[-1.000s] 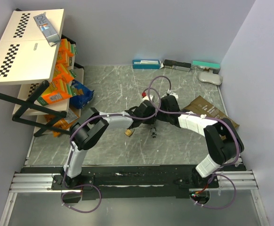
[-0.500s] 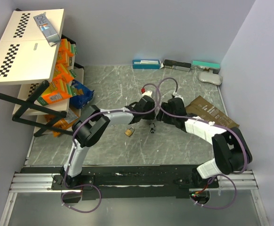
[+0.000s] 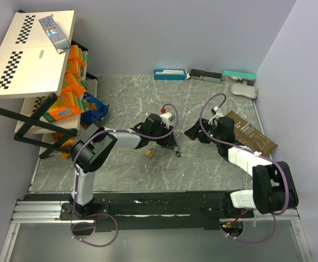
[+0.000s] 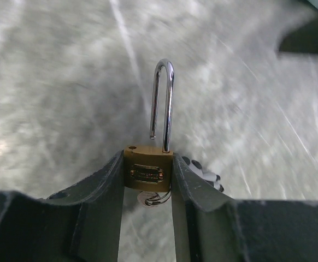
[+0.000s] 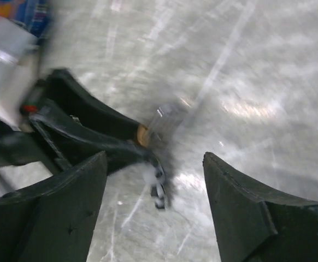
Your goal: Unlock with the key
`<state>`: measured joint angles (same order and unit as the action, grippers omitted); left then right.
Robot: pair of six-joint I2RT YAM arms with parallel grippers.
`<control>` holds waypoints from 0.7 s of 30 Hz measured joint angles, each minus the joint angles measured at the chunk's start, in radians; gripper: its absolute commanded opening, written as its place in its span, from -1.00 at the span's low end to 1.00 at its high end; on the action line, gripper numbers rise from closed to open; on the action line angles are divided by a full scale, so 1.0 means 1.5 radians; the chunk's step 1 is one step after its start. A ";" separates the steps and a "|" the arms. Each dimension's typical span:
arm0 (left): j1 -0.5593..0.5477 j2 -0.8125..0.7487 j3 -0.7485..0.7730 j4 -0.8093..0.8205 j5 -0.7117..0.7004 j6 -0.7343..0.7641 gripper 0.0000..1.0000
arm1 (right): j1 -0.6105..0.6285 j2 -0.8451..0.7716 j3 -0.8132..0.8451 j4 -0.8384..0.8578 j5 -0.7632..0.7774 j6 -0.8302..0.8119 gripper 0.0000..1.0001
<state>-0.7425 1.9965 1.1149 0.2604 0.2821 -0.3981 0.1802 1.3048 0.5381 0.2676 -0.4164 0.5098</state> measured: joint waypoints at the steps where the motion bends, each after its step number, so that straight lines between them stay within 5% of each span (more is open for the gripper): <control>1: 0.003 0.000 -0.005 0.006 0.021 0.004 -0.99 | -0.012 0.006 -0.005 0.026 -0.031 -0.002 0.64; 11: 0.024 -0.002 -0.047 0.063 0.153 -0.005 -0.99 | -0.058 0.116 -0.010 0.216 -0.227 -0.022 0.71; 21: 0.028 -0.002 -0.058 0.067 0.208 -0.027 -0.99 | -0.051 0.221 0.006 0.311 -0.309 -0.022 0.67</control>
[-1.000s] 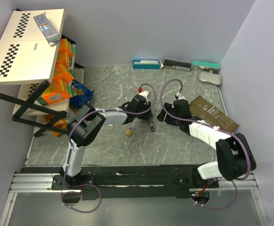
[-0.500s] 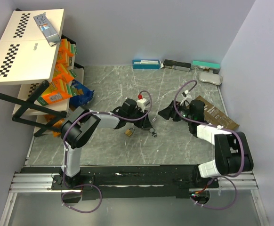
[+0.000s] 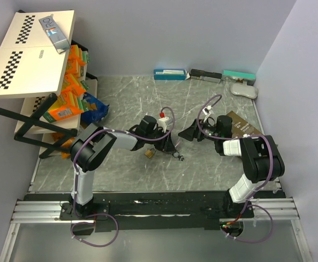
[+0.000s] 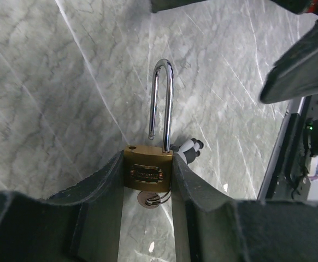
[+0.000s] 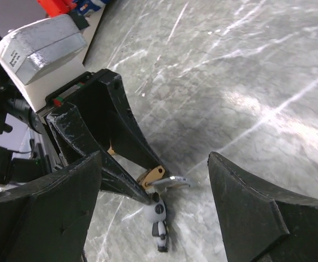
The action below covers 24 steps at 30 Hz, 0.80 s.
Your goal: Unlock with the key
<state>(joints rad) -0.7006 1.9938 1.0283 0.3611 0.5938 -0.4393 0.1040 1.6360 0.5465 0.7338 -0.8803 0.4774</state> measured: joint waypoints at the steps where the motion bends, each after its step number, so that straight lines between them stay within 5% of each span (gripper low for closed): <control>1: 0.001 0.000 -0.001 0.001 0.004 -0.002 -0.99 | 0.003 0.007 0.003 0.005 -0.004 0.000 0.66; 17: 0.015 -0.021 -0.019 0.052 0.039 -0.049 -0.99 | 0.044 0.045 0.042 -0.007 -0.017 -0.036 0.56; 24: 0.022 -0.027 -0.024 0.081 0.043 -0.066 -0.99 | 0.050 0.048 0.043 -0.017 -0.018 -0.042 0.28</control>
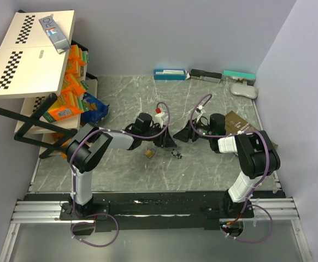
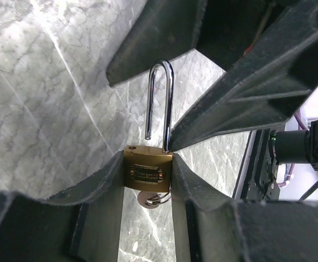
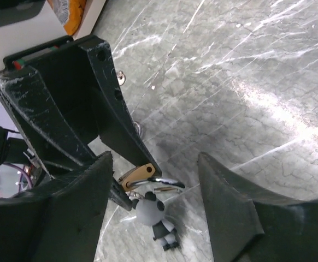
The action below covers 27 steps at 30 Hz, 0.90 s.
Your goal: Unlock with the key
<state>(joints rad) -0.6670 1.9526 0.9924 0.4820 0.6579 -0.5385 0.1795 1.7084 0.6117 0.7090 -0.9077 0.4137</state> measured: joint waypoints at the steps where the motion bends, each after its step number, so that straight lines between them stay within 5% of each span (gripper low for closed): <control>1: 0.001 0.000 -0.001 0.001 0.000 -0.001 -0.99 | 0.001 0.000 0.000 0.000 -0.001 -0.001 0.23; 8: 0.003 0.000 -0.012 0.008 -0.025 -0.007 -0.99 | 0.001 0.001 0.000 0.003 -0.001 0.005 -0.24; 14: 0.003 0.000 -0.015 0.005 -0.090 -0.016 -0.99 | 0.001 0.009 0.007 -0.010 0.003 0.006 -0.43; 27: -0.038 0.000 0.078 -0.133 -0.306 0.002 -0.99 | 0.001 0.038 0.054 -0.091 0.090 0.000 -0.41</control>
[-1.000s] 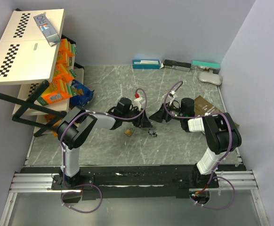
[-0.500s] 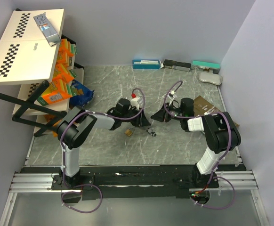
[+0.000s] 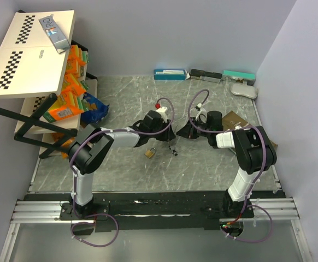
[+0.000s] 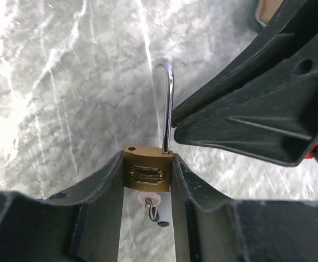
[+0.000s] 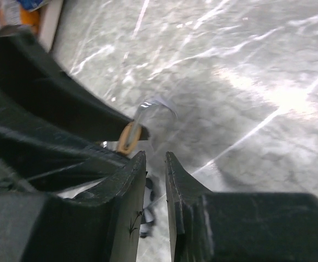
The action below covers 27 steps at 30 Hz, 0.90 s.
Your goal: Unlock with the key
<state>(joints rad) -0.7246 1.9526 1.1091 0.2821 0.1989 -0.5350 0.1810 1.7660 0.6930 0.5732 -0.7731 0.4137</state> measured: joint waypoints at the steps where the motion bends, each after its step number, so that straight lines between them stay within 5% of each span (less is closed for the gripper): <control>1: -0.002 0.002 0.008 -0.011 -0.012 0.000 -0.99 | 0.000 0.005 0.005 -0.004 0.005 0.000 -0.39; 9: -0.008 0.067 0.110 -0.120 -0.093 -0.008 -0.99 | 0.000 0.011 0.010 -0.016 0.052 0.009 -0.28; 14: -0.007 0.082 0.140 -0.145 -0.111 -0.007 -0.99 | 0.000 -0.001 0.005 -0.033 0.087 0.010 -0.02; 19: -0.005 0.081 0.136 -0.135 -0.093 -0.005 -0.99 | 0.000 -0.014 0.004 -0.043 0.101 0.006 0.35; 27: 0.007 0.041 0.036 -0.041 0.021 0.015 -0.99 | 0.000 -0.014 0.008 -0.032 0.068 -0.008 0.54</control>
<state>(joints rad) -0.7147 2.0144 1.1629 0.2199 0.2302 -0.5121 0.1810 1.7454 0.7052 0.5251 -0.6708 0.4023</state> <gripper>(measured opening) 0.381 0.759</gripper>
